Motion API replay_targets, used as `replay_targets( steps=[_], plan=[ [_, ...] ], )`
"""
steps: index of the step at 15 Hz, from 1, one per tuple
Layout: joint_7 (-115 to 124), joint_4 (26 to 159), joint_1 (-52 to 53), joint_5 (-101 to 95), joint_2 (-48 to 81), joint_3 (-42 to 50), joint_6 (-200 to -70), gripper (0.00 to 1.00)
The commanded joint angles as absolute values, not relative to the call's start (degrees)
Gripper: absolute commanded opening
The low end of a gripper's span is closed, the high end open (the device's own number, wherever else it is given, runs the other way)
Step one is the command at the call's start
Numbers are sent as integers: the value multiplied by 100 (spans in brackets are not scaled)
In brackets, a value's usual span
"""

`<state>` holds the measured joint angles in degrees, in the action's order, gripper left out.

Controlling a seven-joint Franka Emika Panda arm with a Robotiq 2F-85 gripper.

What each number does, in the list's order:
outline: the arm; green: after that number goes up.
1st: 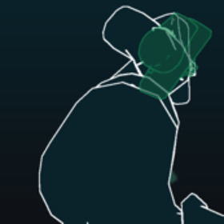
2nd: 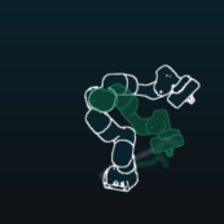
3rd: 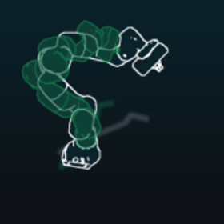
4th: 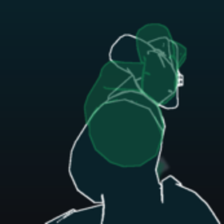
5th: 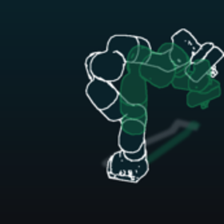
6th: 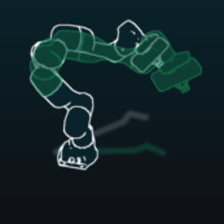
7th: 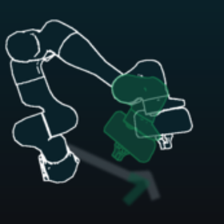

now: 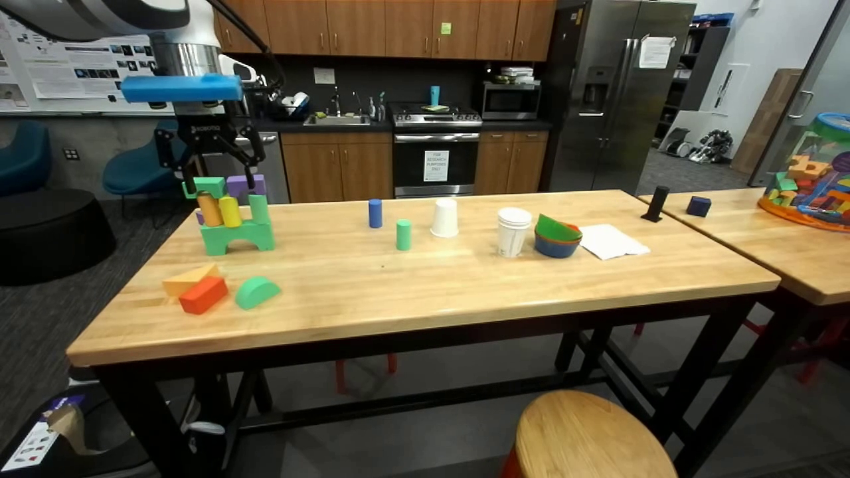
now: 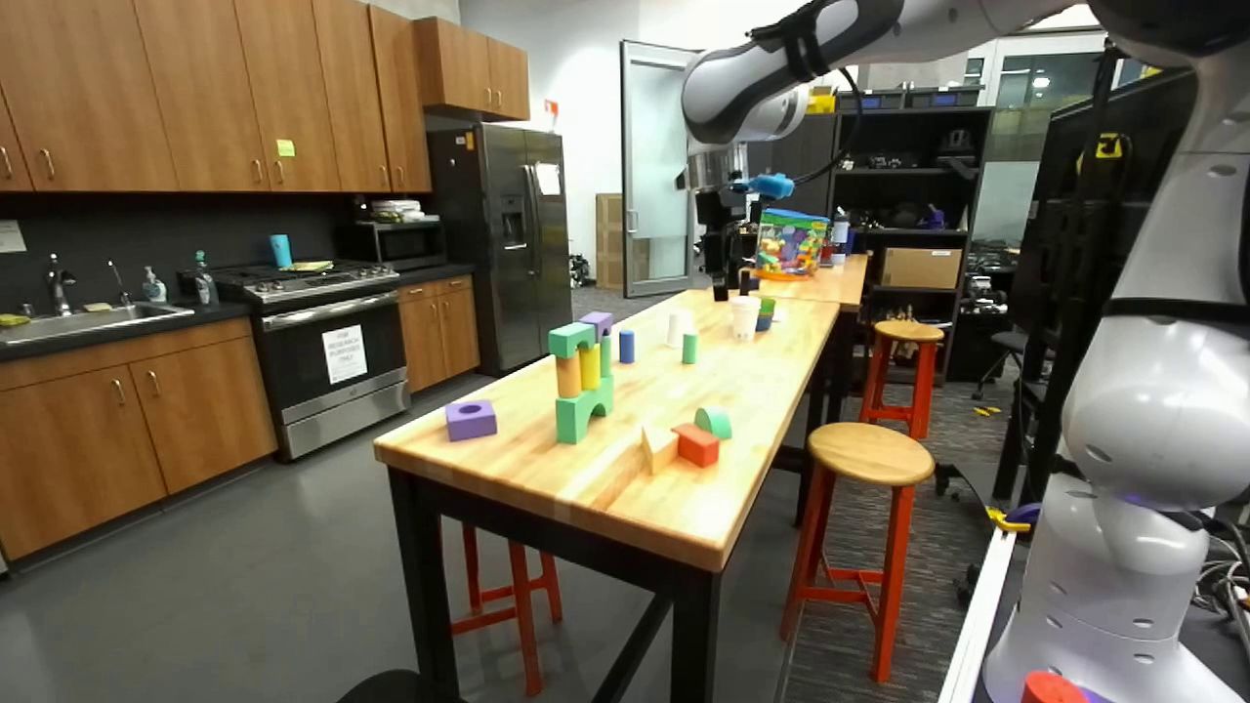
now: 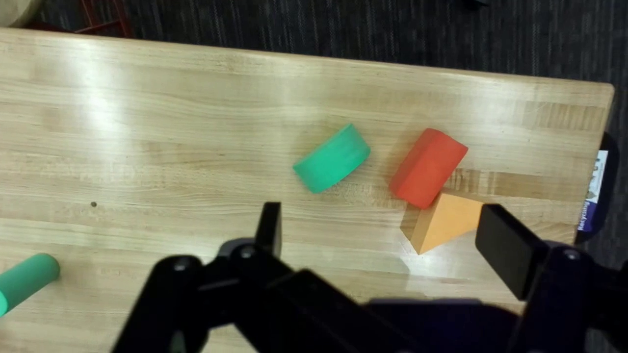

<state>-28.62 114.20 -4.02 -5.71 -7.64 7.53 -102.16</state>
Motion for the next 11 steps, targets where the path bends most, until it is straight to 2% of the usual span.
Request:
replay_targets(
  steps=[1,4,11],
  plan=[
    [-3040,11587,-360,162,-905,780,-10585,100],
    [-3306,11642,-322,822,-936,777,-10838,100],
    [-3326,11532,-332,528,-777,703,-10771,100]
  ],
)
